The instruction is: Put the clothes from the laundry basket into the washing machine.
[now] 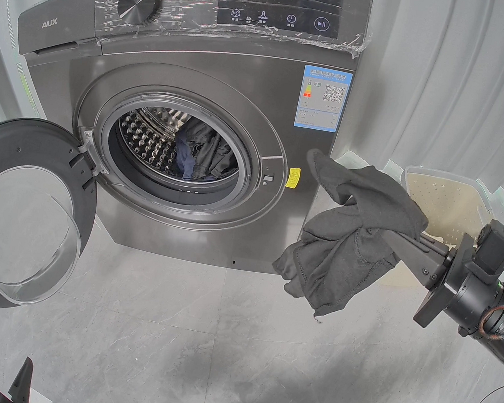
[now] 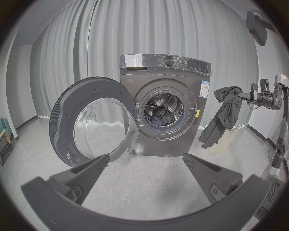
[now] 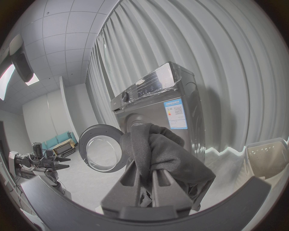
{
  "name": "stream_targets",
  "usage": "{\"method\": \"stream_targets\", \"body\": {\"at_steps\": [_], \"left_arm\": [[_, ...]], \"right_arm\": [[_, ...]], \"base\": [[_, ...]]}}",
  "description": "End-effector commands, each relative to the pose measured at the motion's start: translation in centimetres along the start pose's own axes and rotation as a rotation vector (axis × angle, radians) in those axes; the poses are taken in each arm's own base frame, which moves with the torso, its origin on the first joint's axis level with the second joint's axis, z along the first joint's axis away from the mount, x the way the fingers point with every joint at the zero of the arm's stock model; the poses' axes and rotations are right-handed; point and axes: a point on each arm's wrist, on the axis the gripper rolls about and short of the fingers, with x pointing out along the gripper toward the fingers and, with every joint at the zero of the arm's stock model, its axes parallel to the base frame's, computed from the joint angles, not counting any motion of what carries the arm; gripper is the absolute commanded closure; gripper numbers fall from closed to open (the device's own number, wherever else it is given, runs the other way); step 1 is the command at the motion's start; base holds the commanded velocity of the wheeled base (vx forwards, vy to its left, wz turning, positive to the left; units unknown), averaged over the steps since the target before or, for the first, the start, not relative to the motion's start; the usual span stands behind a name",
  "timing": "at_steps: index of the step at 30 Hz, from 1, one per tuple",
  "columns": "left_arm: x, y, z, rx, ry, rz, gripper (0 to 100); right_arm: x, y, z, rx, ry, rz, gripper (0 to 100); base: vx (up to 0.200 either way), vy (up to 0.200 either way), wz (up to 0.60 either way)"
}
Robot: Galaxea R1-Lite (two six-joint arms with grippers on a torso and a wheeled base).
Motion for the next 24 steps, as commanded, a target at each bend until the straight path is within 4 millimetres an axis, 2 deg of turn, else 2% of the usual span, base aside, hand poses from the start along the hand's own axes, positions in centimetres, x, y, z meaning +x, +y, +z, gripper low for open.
{"method": "stream_targets", "body": {"at_steps": [1, 24], "left_arm": [[0.02, 0.01, -0.43, -0.002, 0.003, -0.001, 0], [0.02, 0.01, -0.43, -0.002, 0.003, -0.001, 0]], "right_arm": [[0.04, -0.01, -0.1, 0.0, 0.004, -0.001, 100], [0.1, -0.03, -0.19, 0.003, 0.008, -0.006, 100]], "base": [[0.0, 0.2, 0.0], [0.0, 0.2, 0.0]]}}
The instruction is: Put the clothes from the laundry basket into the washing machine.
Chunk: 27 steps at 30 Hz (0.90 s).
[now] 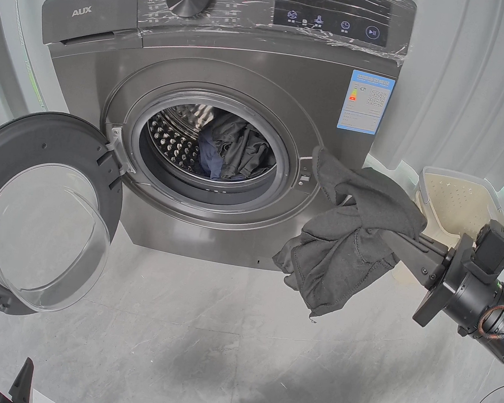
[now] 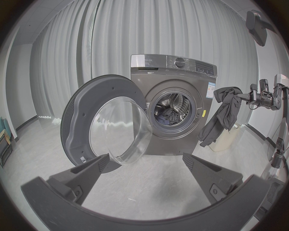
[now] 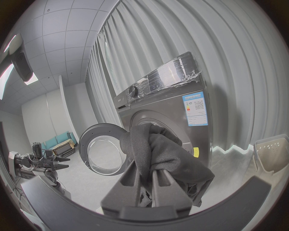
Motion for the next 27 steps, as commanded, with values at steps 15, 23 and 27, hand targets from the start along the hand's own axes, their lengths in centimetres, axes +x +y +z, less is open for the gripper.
{"method": "stream_targets", "body": {"at_steps": [15, 23, 27], "left_arm": [[0.0, 0.0, -0.4, -0.001, 0.002, 0.001, 0], [0.0, 0.0, -0.4, -0.001, 0.001, 0.001, 0], [0.0, 0.0, -0.4, -0.001, 0.002, 0.002, 0]], "right_arm": [[0.2, 0.0, -0.5, 0.008, 0.019, 0.001, 100], [0.1, 0.0, -0.7, 0.006, 0.03, -0.001, 100], [0.1, 0.0, -1.2, 0.009, 0.048, 0.0, 100]], "base": [[0.0, 0.04, 0.0], [0.0, 0.0, 0.0], [0.0, 0.0, 0.0]]}}
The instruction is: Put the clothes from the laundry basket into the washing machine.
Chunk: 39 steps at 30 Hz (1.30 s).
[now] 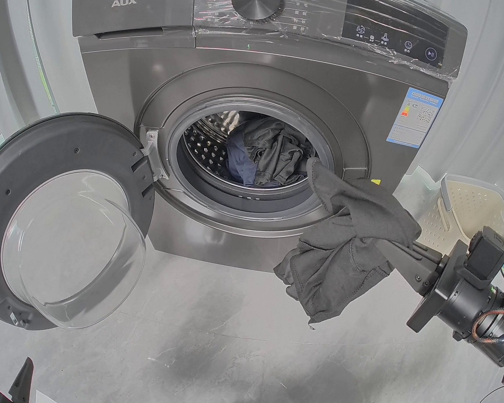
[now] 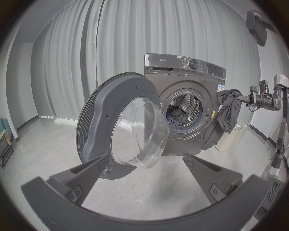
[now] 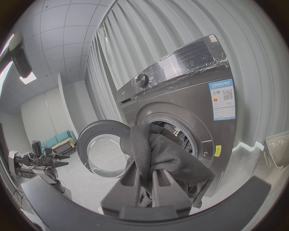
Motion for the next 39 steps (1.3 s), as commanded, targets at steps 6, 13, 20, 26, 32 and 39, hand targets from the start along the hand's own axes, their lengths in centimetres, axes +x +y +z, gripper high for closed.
{"method": "stream_targets", "body": {"at_steps": [6, 13, 20, 26, 32, 39], "left_arm": [[0.0, 0.0, -0.4, -0.002, 0.0, 0.004, 0], [0.0, 0.0, -0.5, 0.01, 0.0, 0.009, 0], [0.0, 0.0, -0.5, 0.01, 0.0, 0.01, 0], [0.0, 0.0, -0.5, 0.015, -0.001, 0.019, 0], [0.0, 0.0, -0.5, 0.013, 0.0, 0.016, 0], [-1.4, -0.3, 6.5, -0.041, -0.246, -0.094, 0]], "right_arm": [[0.0, 0.0, -0.8, 0.004, 0.033, -0.001, 100], [1.4, 0.0, -1.1, 0.002, 0.046, 0.003, 100], [2.0, 0.0, -0.6, 0.008, 0.027, -0.004, 100], [2.0, 0.2, -1.1, 0.011, 0.049, 0.006, 100], [3.1, 1.6, -1.5, 0.059, 0.059, 0.056, 100], [4.7, 1.9, -1.0, 0.083, 0.014, 0.069, 100]], "base": [[0.0, 0.0, 0.0], [0.0, 0.0, 0.0], [0.0, 0.143, 0.0], [0.0, 0.033, 0.0], [0.0, 0.0, 0.0], [0.0, 0.0, 0.0]]}}
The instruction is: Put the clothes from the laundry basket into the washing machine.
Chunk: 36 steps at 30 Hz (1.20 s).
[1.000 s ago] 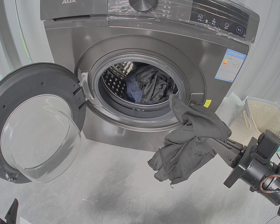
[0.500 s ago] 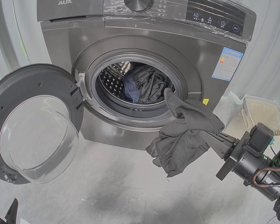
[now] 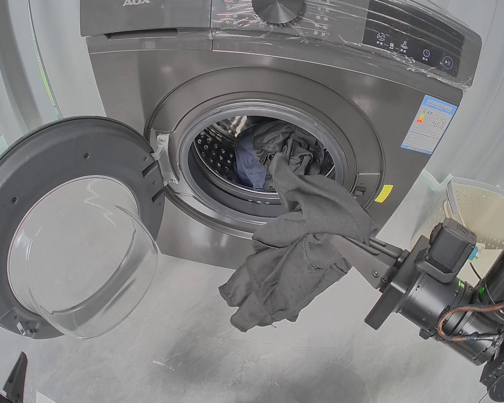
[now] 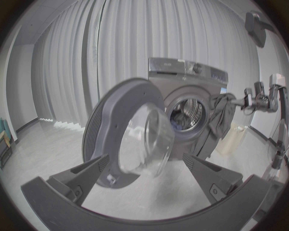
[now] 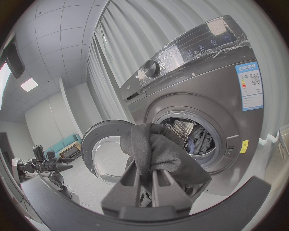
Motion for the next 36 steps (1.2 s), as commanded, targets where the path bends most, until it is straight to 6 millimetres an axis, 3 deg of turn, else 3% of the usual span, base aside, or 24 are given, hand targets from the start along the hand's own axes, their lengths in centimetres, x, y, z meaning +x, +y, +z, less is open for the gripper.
{"method": "stream_targets", "body": {"at_steps": [1, 8, 15, 22, 32, 36], "left_arm": [[-0.8, -0.3, 7.1, -0.054, -0.19, -0.141, 0], [3.4, -0.9, 6.3, -0.026, 0.134, -0.394, 0], [7.5, -1.4, 7.2, -0.023, 0.198, -0.534, 0], [12.3, -3.4, 7.2, -0.023, 0.265, -0.704, 0], [17.2, -6.3, 6.9, -0.021, 0.304, -0.811, 0], [19.1, -8.9, 6.7, -0.012, 0.283, -0.898, 0]], "right_arm": [[1.3, 0.2, -0.4, 0.015, -0.008, 0.012, 100], [3.0, 0.1, -1.6, 0.016, -0.008, -0.01, 100], [5.1, 0.0, -2.1, 0.02, -0.025, -0.012, 100], [7.7, -0.2, -1.0, 0.036, -0.125, -0.055, 100], [7.8, -0.9, -0.4, 0.054, -0.152, -0.081, 100], [7.9, -0.9, -0.3, 0.054, -0.154, -0.081, 100]], "base": [[0.0, 0.0, 0.0], [0.0, 0.0, 0.0], [0.0, 0.0, 0.0], [0.0, 0.0, 0.0], [0.0, 0.0, 0.0], [0.0, 0.0, 0.0]]}}
